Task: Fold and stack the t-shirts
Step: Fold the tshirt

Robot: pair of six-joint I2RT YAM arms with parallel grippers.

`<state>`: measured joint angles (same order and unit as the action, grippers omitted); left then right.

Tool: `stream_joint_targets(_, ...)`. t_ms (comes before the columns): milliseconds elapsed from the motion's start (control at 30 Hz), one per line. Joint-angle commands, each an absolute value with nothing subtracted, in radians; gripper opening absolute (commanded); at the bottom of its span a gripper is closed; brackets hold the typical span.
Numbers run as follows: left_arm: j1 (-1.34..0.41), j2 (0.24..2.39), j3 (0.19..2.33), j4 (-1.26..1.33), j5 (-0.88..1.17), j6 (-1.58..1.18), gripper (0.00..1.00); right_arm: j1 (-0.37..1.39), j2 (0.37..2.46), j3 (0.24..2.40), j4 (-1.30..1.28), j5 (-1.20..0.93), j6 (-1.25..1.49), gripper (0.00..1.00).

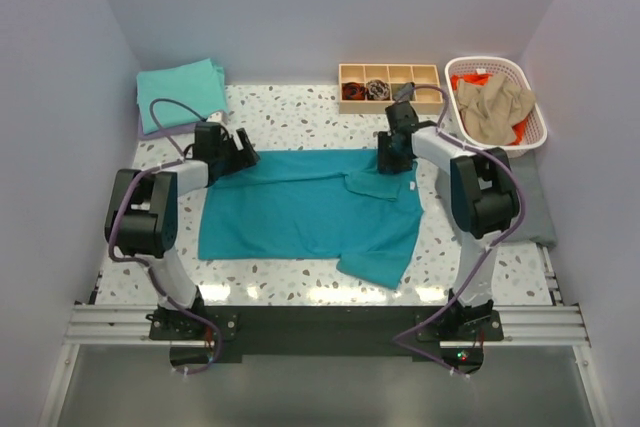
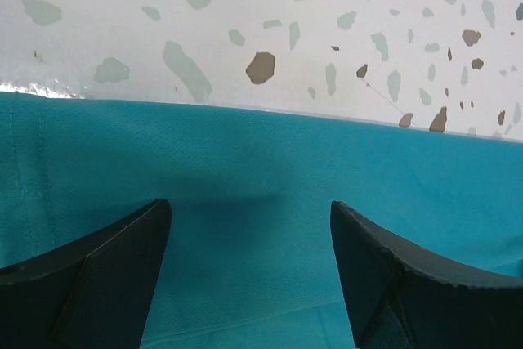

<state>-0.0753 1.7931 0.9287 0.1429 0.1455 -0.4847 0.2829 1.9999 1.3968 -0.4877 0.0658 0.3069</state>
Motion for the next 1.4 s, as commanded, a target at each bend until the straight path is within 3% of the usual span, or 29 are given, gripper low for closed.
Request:
stream_joint_targets(0,-0.075,1.847,0.997,0.104,0.072,-0.448,0.84,0.281,2.086,1.491,-0.551,0.176,0.330,0.49)
stream_joint_targets(433,-0.075,1.896,1.049,0.138,0.106,-0.419,0.85,0.281,2.145,1.554,-0.500,0.134,0.261,0.50)
stream_joint_targets(600,-0.078,1.757,0.988,0.206,0.118,-0.428,0.88,0.279,1.930,1.445,-0.408,0.133,0.242,0.50)
stream_joint_targets(667,-0.080,1.701,0.959,0.209,0.115,-0.439,1.00,0.279,1.855,1.421,-0.405,0.138,0.235,0.51)
stream_joint_targets(900,-0.087,1.427,0.827,0.170,0.187,-0.512,1.00,0.282,1.571,1.182,-0.468,0.126,0.379,0.60)
stream_joint_targets(1167,-0.106,1.109,0.551,0.092,0.170,-0.522,1.00,0.293,1.202,0.760,-0.534,0.029,0.580,0.60)
stream_joint_targets(1367,-0.120,0.924,0.431,0.017,0.127,-0.532,1.00,0.325,1.003,0.612,-0.658,0.035,0.698,0.57)
